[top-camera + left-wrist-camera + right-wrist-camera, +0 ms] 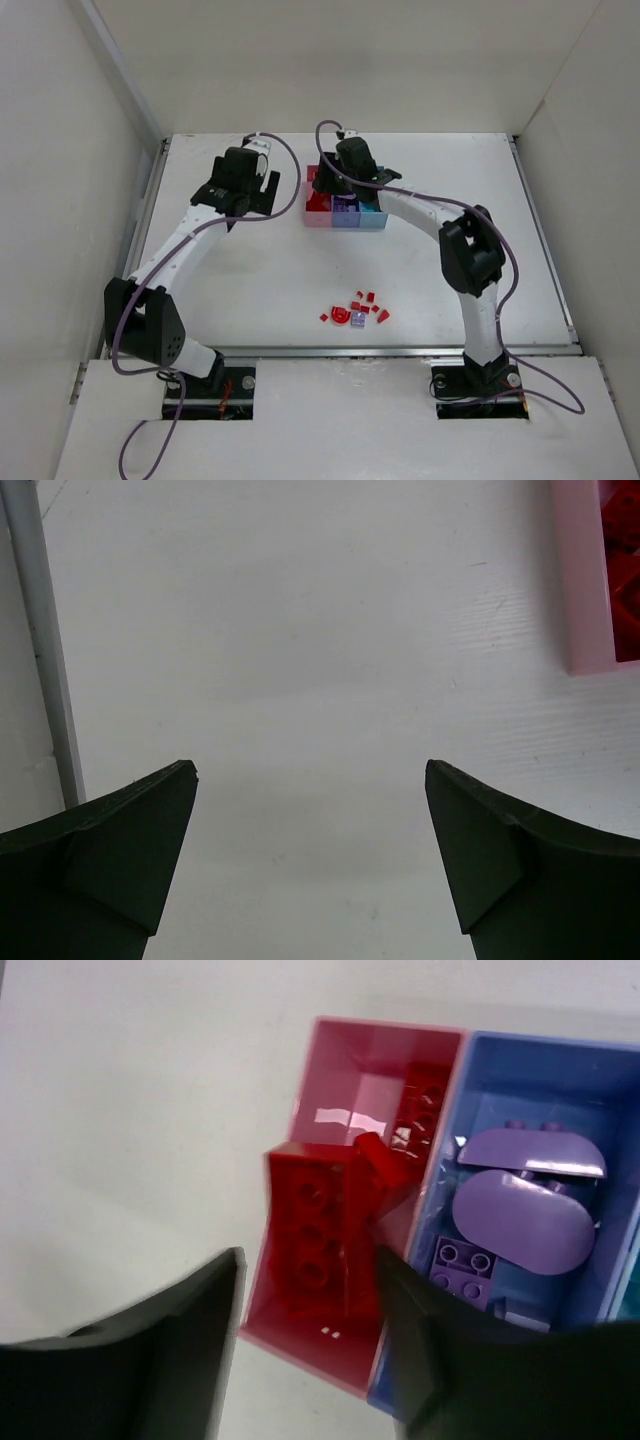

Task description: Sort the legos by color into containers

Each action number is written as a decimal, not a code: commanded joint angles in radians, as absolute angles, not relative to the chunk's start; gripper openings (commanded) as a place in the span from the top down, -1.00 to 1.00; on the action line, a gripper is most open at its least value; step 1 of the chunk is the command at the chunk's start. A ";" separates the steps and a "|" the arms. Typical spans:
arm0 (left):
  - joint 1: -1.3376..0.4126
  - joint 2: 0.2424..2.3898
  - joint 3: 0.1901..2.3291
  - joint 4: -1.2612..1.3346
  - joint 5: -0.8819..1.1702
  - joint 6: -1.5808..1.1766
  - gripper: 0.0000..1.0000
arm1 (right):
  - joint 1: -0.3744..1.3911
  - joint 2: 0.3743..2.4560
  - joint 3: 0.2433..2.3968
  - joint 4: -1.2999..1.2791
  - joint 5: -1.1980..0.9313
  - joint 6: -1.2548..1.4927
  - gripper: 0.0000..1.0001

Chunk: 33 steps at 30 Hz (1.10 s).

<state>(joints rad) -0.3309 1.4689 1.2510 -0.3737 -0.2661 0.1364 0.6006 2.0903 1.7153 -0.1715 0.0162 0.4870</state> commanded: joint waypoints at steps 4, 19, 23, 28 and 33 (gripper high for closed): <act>-0.333 1.404 1.229 -0.342 -0.281 0.109 -0.96 | 0.589 2.118 1.812 -0.167 0.061 0.543 -1.00; -0.463 1.229 1.115 -0.299 -0.143 0.359 -0.98 | 0.762 1.558 1.424 -0.167 0.582 -0.079 -1.00; -0.472 0.978 0.948 -0.140 0.023 0.498 -0.98 | 0.776 1.442 1.280 -0.262 0.929 0.091 -1.00; -0.482 0.819 0.752 0.005 0.188 0.416 -0.98 | 0.680 1.348 1.243 -0.517 0.392 0.311 -0.88; -0.482 0.848 0.713 -0.028 0.184 0.244 -0.98 | 0.699 1.339 1.114 -0.687 0.281 0.543 -0.20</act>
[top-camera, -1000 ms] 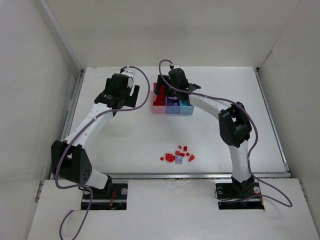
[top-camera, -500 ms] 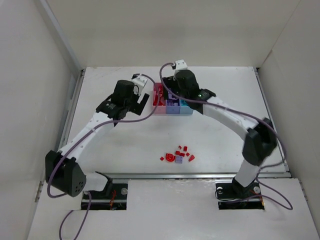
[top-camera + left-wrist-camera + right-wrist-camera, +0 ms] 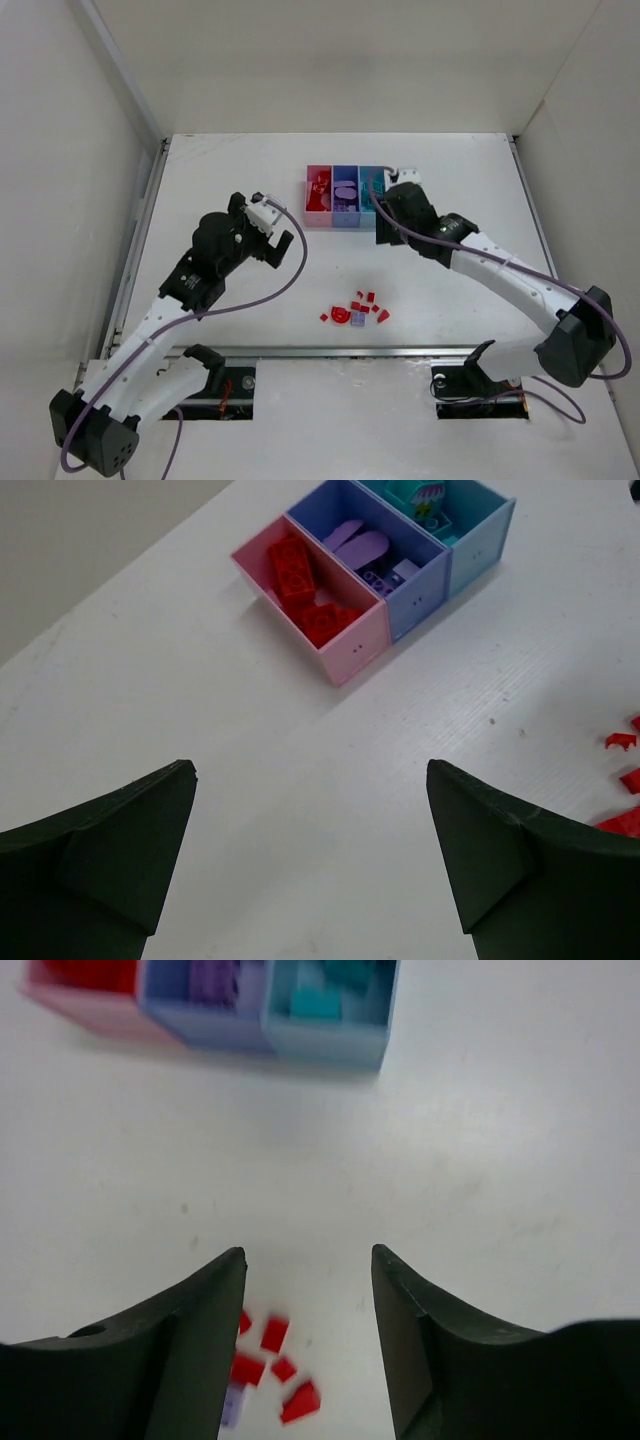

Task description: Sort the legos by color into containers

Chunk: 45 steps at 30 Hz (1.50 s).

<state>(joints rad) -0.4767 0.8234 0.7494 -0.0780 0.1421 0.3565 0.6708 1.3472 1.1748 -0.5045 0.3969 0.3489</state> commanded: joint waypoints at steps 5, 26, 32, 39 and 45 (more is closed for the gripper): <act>-0.482 0.861 0.620 0.065 -0.001 0.071 -0.98 | 0.767 1.328 1.003 -0.709 0.249 0.678 -0.16; -0.472 0.775 0.428 0.213 0.002 -0.044 -0.98 | 0.836 1.594 0.927 -0.477 0.173 0.681 0.00; -0.463 0.775 0.419 0.222 0.002 -0.044 -0.98 | 0.836 1.624 0.917 -0.468 0.175 0.681 0.40; -0.463 0.775 0.419 0.222 0.002 -0.044 -0.98 | 0.836 1.623 1.032 -0.580 0.303 0.681 1.00; -0.463 0.775 0.419 0.232 -0.008 -0.044 -0.98 | 0.836 1.643 1.339 -0.594 0.498 0.540 1.00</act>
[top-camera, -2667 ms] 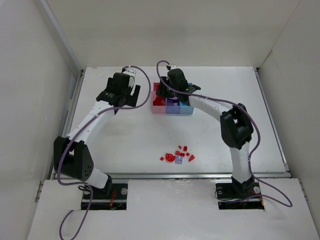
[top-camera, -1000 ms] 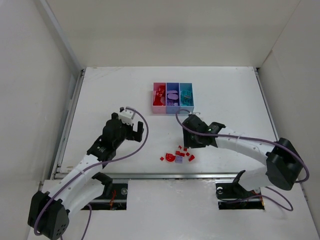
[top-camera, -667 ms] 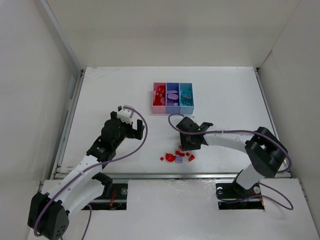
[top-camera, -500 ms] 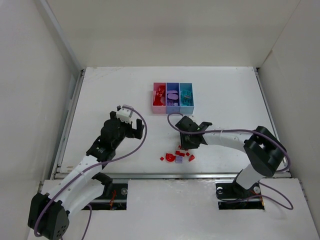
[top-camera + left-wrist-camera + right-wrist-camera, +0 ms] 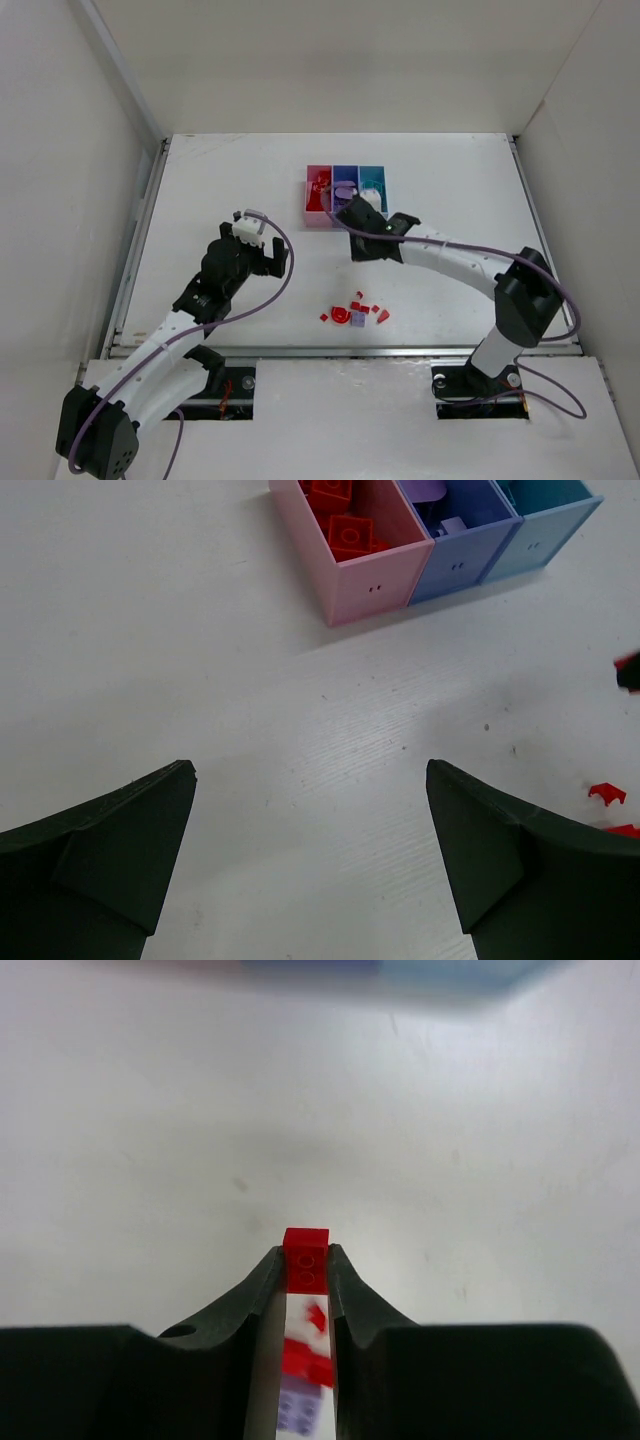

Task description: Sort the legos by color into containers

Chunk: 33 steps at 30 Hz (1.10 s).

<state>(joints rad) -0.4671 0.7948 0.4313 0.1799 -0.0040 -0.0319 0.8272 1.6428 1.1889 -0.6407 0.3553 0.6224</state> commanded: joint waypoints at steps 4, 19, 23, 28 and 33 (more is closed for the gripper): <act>-0.454 0.775 0.419 0.232 -0.017 -0.044 -0.98 | 0.825 1.758 1.587 -0.503 0.511 0.405 1.00; -0.380 0.775 0.419 0.222 -0.015 -0.044 -0.98 | 0.699 2.171 2.034 -0.485 0.322 0.244 -0.28; -0.380 0.775 0.419 0.222 -0.006 -0.044 -0.98 | 0.699 2.126 1.997 -0.440 0.261 0.219 -0.48; -0.380 0.775 0.419 0.222 0.003 -0.044 -0.98 | 0.699 2.036 1.951 -0.512 0.297 0.245 -0.51; -0.380 0.756 0.419 0.232 0.023 -0.044 -0.98 | 0.699 1.781 1.650 -0.681 0.317 0.423 -0.54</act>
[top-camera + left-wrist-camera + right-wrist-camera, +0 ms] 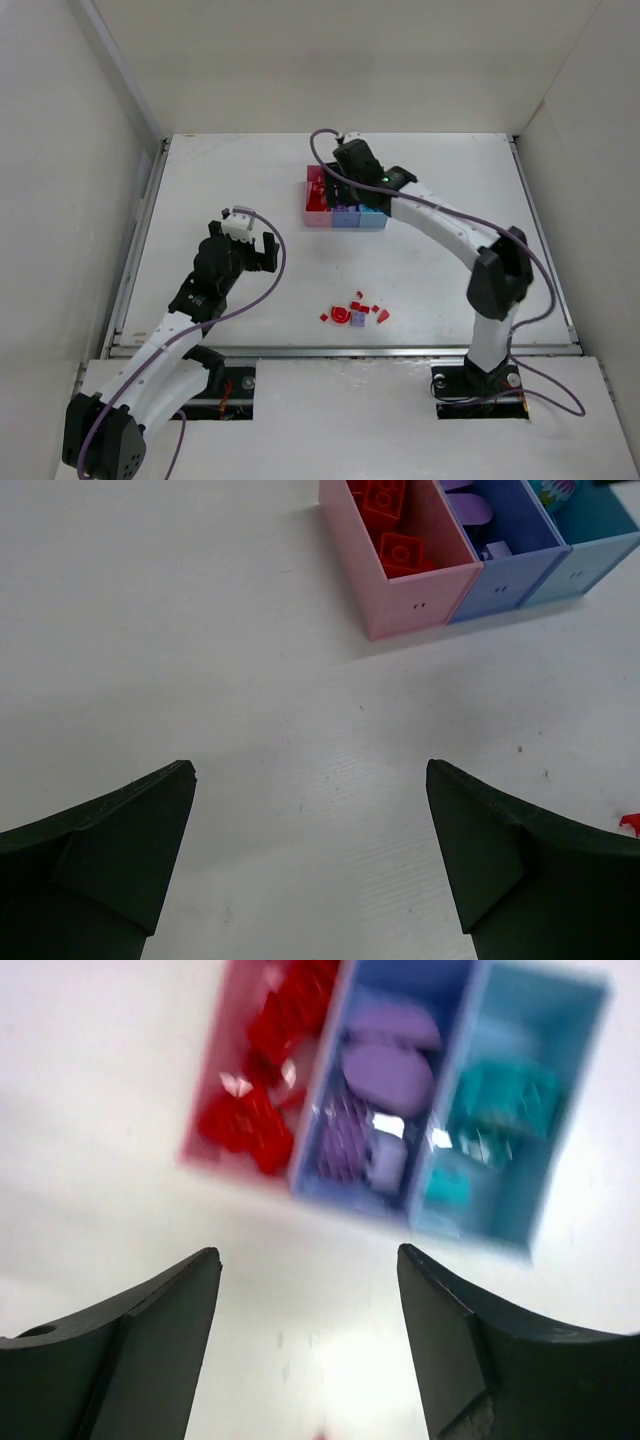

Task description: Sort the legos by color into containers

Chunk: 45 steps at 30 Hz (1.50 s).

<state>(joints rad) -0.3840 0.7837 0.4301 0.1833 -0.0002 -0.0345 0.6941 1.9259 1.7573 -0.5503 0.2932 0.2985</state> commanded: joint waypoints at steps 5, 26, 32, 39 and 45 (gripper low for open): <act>-0.380 0.736 0.419 0.241 0.034 -0.044 -0.98 | 0.699 1.530 1.245 -0.781 0.208 0.675 -0.54; -0.380 0.726 0.410 0.241 0.120 -0.063 -0.98 | 0.729 1.293 0.753 -0.707 0.083 1.468 -0.15; -0.380 0.726 0.410 0.241 0.130 -0.063 -0.98 | 0.788 1.266 0.707 -0.699 0.093 1.577 -0.11; -0.380 0.716 0.410 0.241 0.140 -0.063 -0.98 | 0.807 1.278 0.666 -0.627 0.094 1.609 -0.08; -0.380 0.707 0.410 0.241 0.140 -0.063 -0.98 | 0.807 1.339 0.653 -0.598 0.094 1.618 0.12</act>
